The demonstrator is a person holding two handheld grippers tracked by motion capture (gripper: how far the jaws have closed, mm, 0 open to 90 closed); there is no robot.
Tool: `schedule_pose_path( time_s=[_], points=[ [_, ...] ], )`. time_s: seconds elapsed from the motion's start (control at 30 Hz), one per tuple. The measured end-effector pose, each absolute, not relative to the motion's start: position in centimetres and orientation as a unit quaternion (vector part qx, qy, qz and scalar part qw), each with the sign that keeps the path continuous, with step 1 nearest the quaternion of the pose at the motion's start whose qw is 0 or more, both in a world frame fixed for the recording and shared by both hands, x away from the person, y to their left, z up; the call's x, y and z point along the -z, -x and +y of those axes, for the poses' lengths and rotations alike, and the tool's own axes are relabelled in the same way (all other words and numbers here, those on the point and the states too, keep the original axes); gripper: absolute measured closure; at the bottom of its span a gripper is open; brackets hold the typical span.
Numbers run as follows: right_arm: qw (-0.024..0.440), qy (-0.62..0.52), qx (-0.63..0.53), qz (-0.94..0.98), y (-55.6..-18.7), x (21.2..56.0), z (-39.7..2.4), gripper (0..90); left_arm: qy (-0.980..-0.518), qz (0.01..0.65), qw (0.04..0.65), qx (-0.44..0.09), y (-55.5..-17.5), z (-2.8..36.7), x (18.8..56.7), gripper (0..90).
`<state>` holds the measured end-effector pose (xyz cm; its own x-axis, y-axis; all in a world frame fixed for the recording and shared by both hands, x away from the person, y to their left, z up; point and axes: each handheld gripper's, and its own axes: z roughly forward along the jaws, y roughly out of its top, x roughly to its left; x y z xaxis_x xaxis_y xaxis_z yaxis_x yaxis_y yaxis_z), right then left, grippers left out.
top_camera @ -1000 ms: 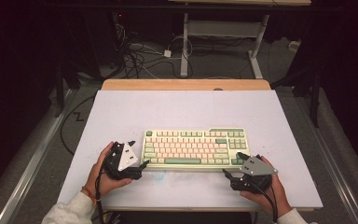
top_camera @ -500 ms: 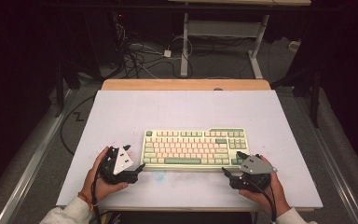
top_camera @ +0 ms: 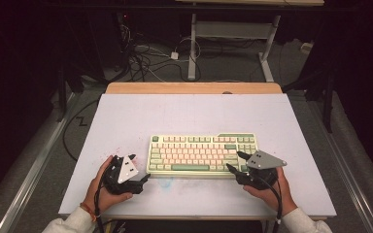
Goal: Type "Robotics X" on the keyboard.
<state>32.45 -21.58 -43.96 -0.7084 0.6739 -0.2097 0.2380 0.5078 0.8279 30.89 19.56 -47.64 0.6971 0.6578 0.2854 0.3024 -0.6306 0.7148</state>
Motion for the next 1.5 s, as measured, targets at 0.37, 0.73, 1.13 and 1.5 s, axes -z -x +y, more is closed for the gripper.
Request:
schedule_pose_path(
  time_s=[0.37,0.73,1.13,1.5],
  points=[
    [0.245,-0.244,-0.402,0.848,-35.0,43.2,-18.7,69.1,-0.866,0.276,0.321,-0.265,-31.1,19.5,47.8,18.1],
    [0.22,-0.242,-0.376,0.867,-37.7,43.5,-15.9,89.2,-0.866,0.278,0.32,-0.264,-31.0,19.5,47.8,18.1],
    [0.206,-0.243,-0.356,0.879,-39.5,44.4,-13.7,90.0,-0.869,0.277,0.318,-0.26,-31.0,19.5,47.9,18.1],
    [0.203,-0.246,-0.34,0.885,-40.2,45.2,-12.5,90.0,-0.872,0.274,0.313,-0.256,-31.1,19.5,48.0,18.1]
  ],
)
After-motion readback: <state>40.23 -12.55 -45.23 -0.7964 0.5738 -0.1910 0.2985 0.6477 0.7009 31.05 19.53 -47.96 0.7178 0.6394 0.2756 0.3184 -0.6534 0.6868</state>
